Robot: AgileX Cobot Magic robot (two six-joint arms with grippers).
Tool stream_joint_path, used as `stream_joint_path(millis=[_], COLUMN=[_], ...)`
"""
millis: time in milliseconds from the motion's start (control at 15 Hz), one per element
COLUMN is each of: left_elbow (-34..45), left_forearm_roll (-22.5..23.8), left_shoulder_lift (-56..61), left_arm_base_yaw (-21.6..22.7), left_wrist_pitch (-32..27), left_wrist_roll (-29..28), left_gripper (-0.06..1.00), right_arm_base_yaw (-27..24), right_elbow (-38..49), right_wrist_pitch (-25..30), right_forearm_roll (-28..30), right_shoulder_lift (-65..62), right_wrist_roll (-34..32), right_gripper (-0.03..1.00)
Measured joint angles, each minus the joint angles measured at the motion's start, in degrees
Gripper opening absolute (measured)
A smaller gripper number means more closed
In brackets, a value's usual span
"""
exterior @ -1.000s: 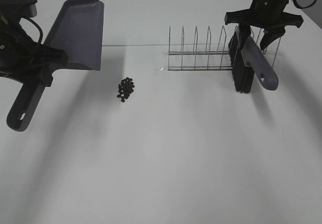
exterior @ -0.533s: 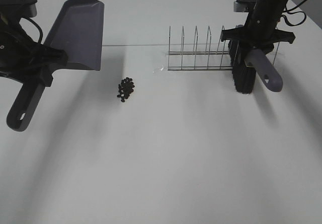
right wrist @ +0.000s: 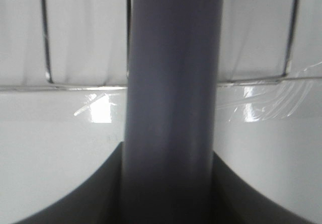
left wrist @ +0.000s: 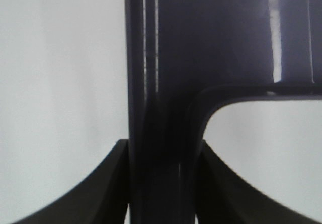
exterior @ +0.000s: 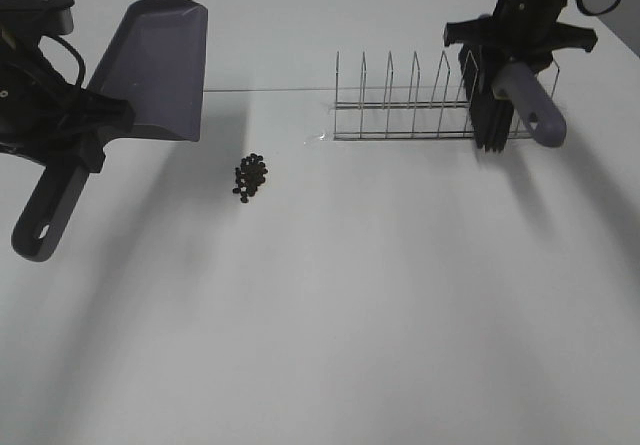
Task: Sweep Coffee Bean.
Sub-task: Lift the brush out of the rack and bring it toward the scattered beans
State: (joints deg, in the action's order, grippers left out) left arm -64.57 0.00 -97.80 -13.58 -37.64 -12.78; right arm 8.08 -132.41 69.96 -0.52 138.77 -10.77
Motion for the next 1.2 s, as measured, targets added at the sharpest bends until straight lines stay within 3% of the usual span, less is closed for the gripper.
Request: stream_joint_path(millis=[333, 467, 667, 867, 1200], left_elbow=[0.0, 0.0, 0.0, 0.0, 0.0], left_forearm_roll=[0.0, 0.0, 0.0, 0.0, 0.0], left_shoulder_lift=[0.0, 0.0, -0.5, -3.8, -10.4], left_arm_base_yaw=[0.0, 0.0, 0.0, 0.0, 0.0], left_wrist_pitch=[0.0, 0.1, 0.3, 0.3, 0.9], left_wrist_roll=[0.5, 0.6, 0.6, 0.6, 0.6], left_gripper=[0.36, 0.36, 0.36, 0.36, 0.36], right_arm_base_yaw=[0.2, 1.8, 8.6, 18.4, 28.8], right_elbow=[-1.7, 3.6, 16.0, 24.1, 25.8], right_wrist_pitch=[0.1, 0.0, 0.3, 0.2, 0.1], right_forearm_roll=[-2.5, -2.9, -0.1, 7.3, 18.6], right_shoulder_lift=[-12.3, -17.7, -23.7, -24.2, -19.1], right_wrist_roll=[-0.1, 0.0, 0.1, -2.3, -9.0], right_gripper=[0.35, 0.35, 0.35, 0.35, 0.35])
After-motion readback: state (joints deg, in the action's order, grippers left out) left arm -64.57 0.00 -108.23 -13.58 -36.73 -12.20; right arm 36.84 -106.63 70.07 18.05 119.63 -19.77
